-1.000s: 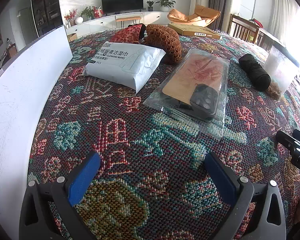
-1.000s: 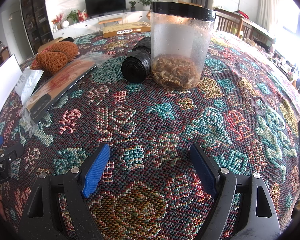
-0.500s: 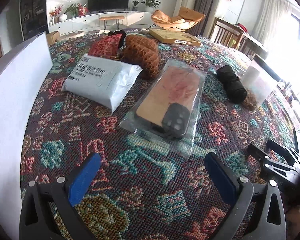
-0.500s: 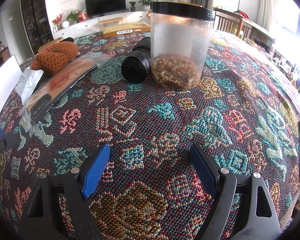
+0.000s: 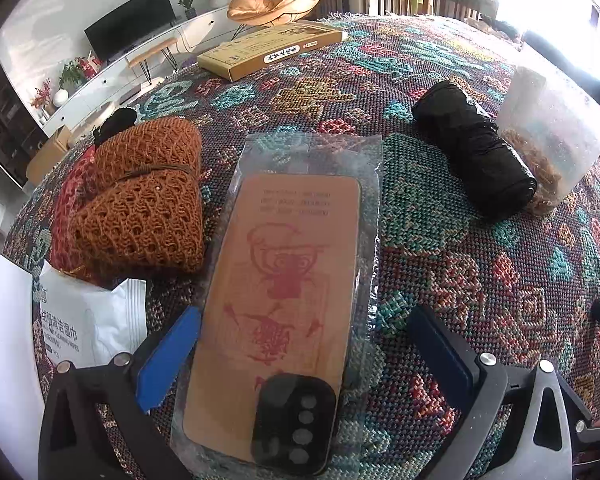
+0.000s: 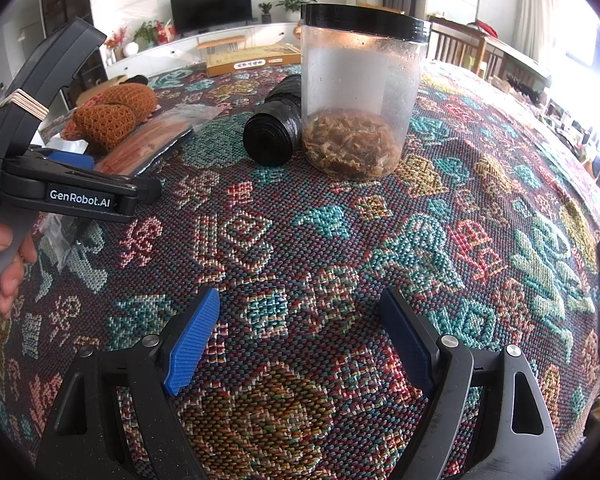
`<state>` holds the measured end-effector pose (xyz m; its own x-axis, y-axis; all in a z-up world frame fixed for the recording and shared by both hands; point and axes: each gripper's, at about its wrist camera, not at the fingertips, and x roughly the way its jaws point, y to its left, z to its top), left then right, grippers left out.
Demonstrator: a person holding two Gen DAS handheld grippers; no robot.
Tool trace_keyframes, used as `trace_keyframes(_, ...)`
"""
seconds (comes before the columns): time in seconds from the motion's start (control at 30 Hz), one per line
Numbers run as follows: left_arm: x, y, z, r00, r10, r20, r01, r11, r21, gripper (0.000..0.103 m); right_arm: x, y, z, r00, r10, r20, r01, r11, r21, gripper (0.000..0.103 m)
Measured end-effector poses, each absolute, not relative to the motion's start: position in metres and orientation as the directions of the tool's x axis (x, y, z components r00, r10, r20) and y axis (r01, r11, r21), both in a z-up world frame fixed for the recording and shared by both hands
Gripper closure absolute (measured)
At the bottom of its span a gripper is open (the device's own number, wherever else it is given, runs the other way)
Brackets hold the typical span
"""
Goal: Organize soft objects
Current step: 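Grasp the clear-bagged tan board with the left gripper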
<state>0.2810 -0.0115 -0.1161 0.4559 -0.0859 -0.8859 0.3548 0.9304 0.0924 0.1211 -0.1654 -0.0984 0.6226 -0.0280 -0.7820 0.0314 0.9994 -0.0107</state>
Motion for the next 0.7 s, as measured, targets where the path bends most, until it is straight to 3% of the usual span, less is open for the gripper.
trace_keyframes(0.23, 0.293, 0.009, -0.121, 0.406, -0.124, -0.905, 0.253, 0.967, -0.019, 0.000, 0.121, -0.165, -0.098, 0.623, -0.028, -0.782, 0.031, 0.999, -0.010, 0.018)
trace_keyframes(0.5, 0.285, 0.009, -0.122, 0.403, -0.125, -0.906, 0.277, 0.961, -0.009, 0.000, 0.121, -0.165, -0.098, 0.623, -0.027, -0.782, 0.031, 0.999, -0.010, 0.018)
trace_keyframes(0.53, 0.283, 0.010, -0.121, 0.411, -0.126, -0.903, 0.267, 0.964, -0.013, 0.005, 0.121, -0.165, -0.098, 0.623, -0.027, -0.782, 0.031, 0.999, -0.010, 0.018)
trace_keyframes(0.57, 0.278, 0.012, -0.118, 0.433, -0.126, -0.893, 0.258, 0.966, -0.011, 0.019, 0.121, -0.165, -0.098, 0.623, -0.027, -0.782, 0.031, 0.999, -0.010, 0.018)
trace_keyframes(0.6, 0.272, 0.013, -0.114, 0.450, -0.125, -0.884, 0.253, 0.967, -0.007, 0.024, 0.121, -0.165, -0.098, 0.623, -0.027, -0.782, 0.031, 0.999, -0.010, 0.018)
trace_keyframes(0.7, 0.248, 0.016, -0.112, 0.456, -0.107, -0.883, 0.242, 0.970, 0.007, 0.026, 0.121, -0.165, -0.098, 0.623, -0.027, -0.782, 0.031, 0.999, -0.010, 0.018)
